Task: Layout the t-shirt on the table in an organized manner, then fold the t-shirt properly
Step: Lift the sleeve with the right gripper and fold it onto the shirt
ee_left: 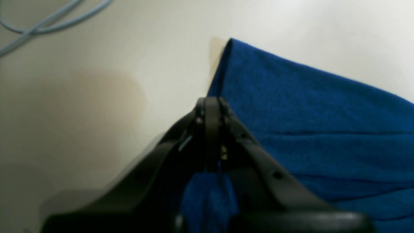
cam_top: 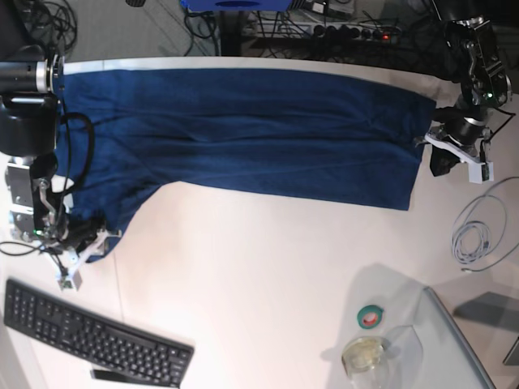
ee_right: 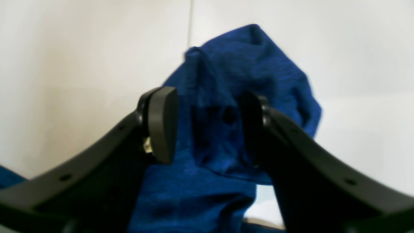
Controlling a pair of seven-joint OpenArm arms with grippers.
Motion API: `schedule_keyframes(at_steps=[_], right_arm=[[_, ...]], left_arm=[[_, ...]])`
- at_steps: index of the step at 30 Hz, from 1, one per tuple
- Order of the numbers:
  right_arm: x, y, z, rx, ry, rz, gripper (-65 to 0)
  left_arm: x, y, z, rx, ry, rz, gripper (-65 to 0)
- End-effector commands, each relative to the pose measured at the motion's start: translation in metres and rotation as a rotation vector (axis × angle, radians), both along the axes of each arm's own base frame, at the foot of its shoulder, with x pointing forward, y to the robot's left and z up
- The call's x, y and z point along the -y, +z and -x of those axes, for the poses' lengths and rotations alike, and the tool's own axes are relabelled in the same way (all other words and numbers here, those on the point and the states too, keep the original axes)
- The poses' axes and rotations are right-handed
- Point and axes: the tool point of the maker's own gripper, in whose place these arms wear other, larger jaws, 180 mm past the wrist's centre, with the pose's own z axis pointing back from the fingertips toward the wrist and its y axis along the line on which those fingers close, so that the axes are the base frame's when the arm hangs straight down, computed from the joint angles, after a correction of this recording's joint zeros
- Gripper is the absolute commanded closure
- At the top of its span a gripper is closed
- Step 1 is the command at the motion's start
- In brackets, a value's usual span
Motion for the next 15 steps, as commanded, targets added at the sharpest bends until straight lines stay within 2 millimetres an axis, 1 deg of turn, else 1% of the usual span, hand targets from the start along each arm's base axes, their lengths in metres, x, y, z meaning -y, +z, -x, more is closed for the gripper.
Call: schedule_keyframes(at_steps=[1,4,5,6,10,12,13,15], right_arm=[[0.008,0.020,-0.019,0.063,-0.010,0.006,-22.8],[0.008,0.020,-0.018,0.060,-0.010,0.007,-5.3],[0.008,0.020,-0.018,0.060,-0.010,0.007,-1.7],[0.009,0.020,-0.018,0.060,-0.010,0.008,0.0],[0.008,0.020,-0.018,0.061,-0.009,0.009,0.0],[0.008,0.018,-0.013,0.048,-0.005,0.011,0.0],[0.007,0.024,-0.015,0.071,0.002,0.017,0.0],[0.004,0.031,-0.010,0.102,0.020,0.030,0.0]], left_arm=[[-0.008,0.013,-0.005,0.042,0.004,-0.015,0.0],[-0.008,0.012,-0.004,0.040,0.003,-0.017,0.0],[-0.008,0.012,-0.004,0.040,0.003,-0.017,0.0],[-0.008,0.012,-0.004,0.040,0.003,-0.017,0.0],[-0.008,0.012,-0.004,0.040,0.004,-0.016,0.0],[-0.008,0.012,-0.004,0.038,0.003,-0.018,0.0],[-0.008,0.012,-0.004,0.037,0.003,-0.020,0.0],[-0.008,0.012,-0.004,0.037,0.002,-0.021,0.0]])
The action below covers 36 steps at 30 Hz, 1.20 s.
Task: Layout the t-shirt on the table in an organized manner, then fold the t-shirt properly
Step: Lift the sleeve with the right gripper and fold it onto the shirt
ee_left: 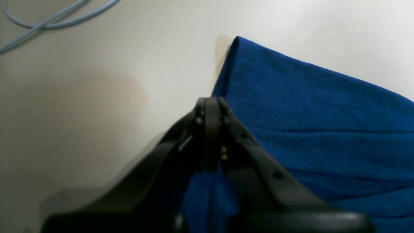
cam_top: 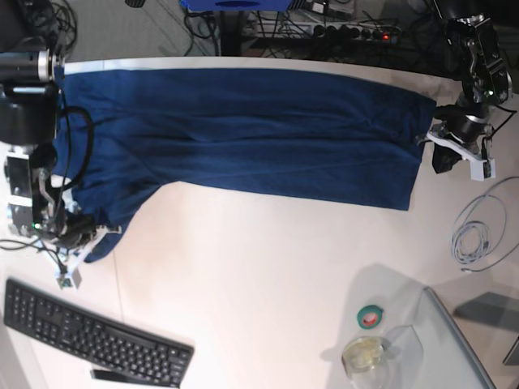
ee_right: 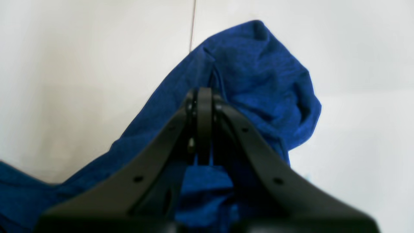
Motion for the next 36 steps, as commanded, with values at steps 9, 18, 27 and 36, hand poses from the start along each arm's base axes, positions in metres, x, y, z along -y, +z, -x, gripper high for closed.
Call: schedule_keyframes(at_steps=[9,18,27,36], right_arm=[[-0.012,0.072,0.000,0.163,0.072,0.070,0.0],[-0.054,0.130,0.052,0.297,0.170,0.099,0.0],[-0.084,0.128,0.106,0.308,0.212,0.044,0.0],[-0.182,0.115,0.149,0.307,0.490,-0.130,0.0]], left_arm=[[-0.009,0.000,-0.001,0.009,0.016,0.002,0.0],[-0.021,0.009,-0.005,0.018,0.009,-0.028,0.0],[-0.057,0.024,0.002,0.047,0.096,-0.065,0.0],[-0.091,0.029,0.024,0.034,0.178,-0.095,0.0]])
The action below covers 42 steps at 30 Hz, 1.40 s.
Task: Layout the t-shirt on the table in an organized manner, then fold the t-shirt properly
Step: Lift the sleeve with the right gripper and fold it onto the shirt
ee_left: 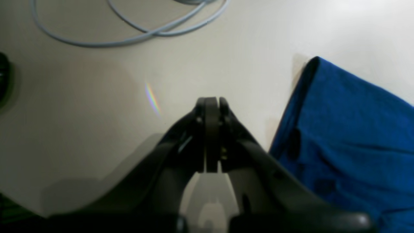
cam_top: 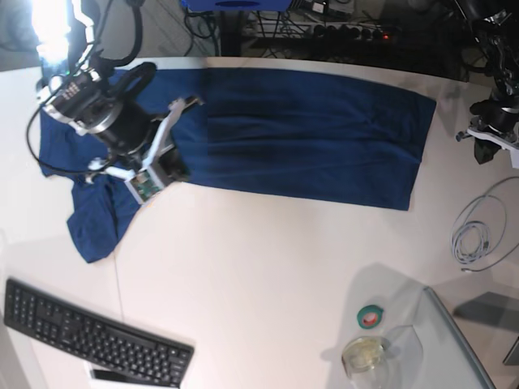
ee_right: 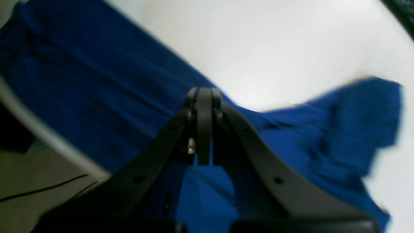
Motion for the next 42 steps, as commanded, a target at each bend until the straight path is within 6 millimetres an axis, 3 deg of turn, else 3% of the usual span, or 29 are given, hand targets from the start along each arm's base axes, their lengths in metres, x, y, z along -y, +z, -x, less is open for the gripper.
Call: schedule_keyframes(at_steps=[1,3,6,8,11,13,20,32,38,42], right_arm=[[-0.008,0.012,-0.006,0.044,0.008,-0.036,0.0],[0.003,0.008,-0.012,0.029,-0.073,-0.044,-0.2],[0.046,-0.008,-0.027,-0.022,-0.315,-0.046,-1.2],[0.066,-0.029,-0.025,-0.080,-0.408,-0.033,-9.0],[0.074,-0.059,-0.017,-0.159,-0.433,-0.015,-27.0],[0.082,-0.076,-0.016,-0.204,-0.457,-0.003,-34.5],[0.090,-0.108,-0.010,-0.294,-0.490,0.010,-34.8],[0.091,-0.124,-0.005,-0.341,-0.491,0.017,-34.2],[0.091,-0.125,-0.006,-0.341,-0.492,0.017,-9.0],[0.090,-0.124,-0.006,-0.340,-0.490,0.017,-0.6]], left_arm=[[-0.010,0.010,-0.001,0.022,0.006,-0.027,0.0],[-0.010,0.009,0.002,0.017,0.005,-0.028,0.0],[-0.011,0.004,0.011,-0.005,0.006,-0.027,0.0],[-0.011,0.002,0.015,-0.016,0.006,-0.027,0.0],[-0.010,0.001,0.016,-0.017,0.006,-0.026,0.0],[-0.010,0.001,0.016,-0.016,0.007,-0.025,0.0],[-0.009,0.001,0.015,-0.014,0.007,-0.024,0.0],[-0.009,0.001,0.016,-0.017,0.007,-0.024,0.0],[-0.009,0.000,0.017,-0.019,0.007,-0.024,0.0],[-0.010,0.000,0.017,-0.020,0.007,-0.023,0.0]])
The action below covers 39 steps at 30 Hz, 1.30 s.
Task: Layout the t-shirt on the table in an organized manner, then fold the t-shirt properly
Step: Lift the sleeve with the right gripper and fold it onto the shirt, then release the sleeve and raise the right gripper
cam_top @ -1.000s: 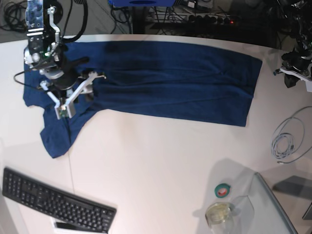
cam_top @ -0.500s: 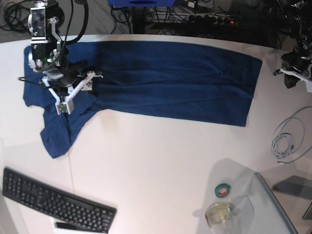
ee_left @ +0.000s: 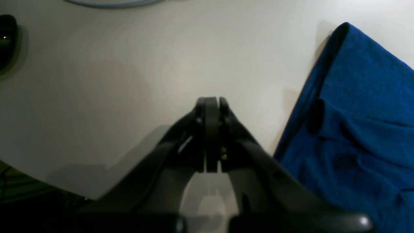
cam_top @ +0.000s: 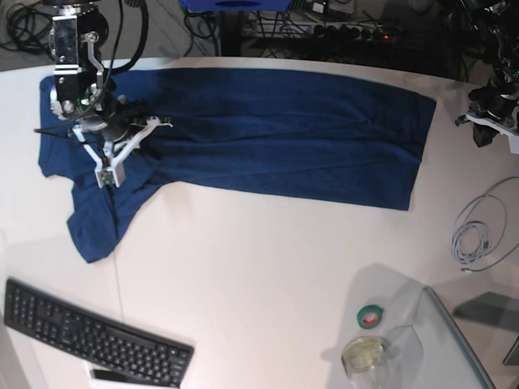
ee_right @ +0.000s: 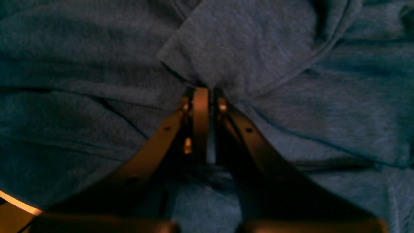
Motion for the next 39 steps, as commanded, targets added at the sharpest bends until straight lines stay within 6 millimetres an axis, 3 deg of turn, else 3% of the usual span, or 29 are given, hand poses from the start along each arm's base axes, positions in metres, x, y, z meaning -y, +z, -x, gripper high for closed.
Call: schedule_keyframes(at_steps=[1,4,6,10,14,17,21,24,26,34,39], right_arm=[[0.000,0.010,-0.011,0.045,0.002,-0.004,-0.2],[0.000,0.018,-0.014,0.074,0.004,-0.001,-0.2],[0.000,0.034,-0.019,0.146,0.005,-0.002,-0.2],[0.001,0.082,-0.029,0.330,0.007,0.005,-0.2],[0.020,0.133,-0.045,0.570,0.007,0.031,-0.2],[0.050,0.164,-0.058,0.688,-0.030,0.086,0.0],[0.101,0.186,-0.063,0.745,-0.138,0.172,0.0],[0.127,0.195,-0.056,0.759,-0.197,0.220,0.0],[0.135,0.190,-0.046,0.735,-0.214,0.238,0.0],[0.095,0.153,0.014,0.580,-0.130,0.181,0.0],[0.030,0.144,0.053,0.521,0.054,-0.115,0.0]], left_arm=[[-0.009,0.014,-0.006,0.037,-0.002,-0.028,0.0],[-0.008,0.013,-0.006,0.036,-0.001,-0.027,0.0],[-0.008,0.014,-0.007,0.038,-0.001,-0.027,0.0],[-0.009,0.014,-0.007,0.040,-0.002,-0.028,0.0],[-0.009,0.014,-0.007,0.040,-0.002,-0.028,0.0],[-0.009,0.015,-0.007,0.040,-0.002,-0.030,0.0],[-0.010,0.015,-0.008,0.041,-0.002,-0.031,0.0],[-0.010,0.016,-0.009,0.043,-0.002,-0.031,0.0],[-0.010,0.016,-0.009,0.043,-0.002,-0.031,0.0],[-0.008,0.015,-0.010,0.040,-0.010,-0.030,0.0],[-0.007,0.015,-0.011,0.043,-0.011,-0.030,0.0]])
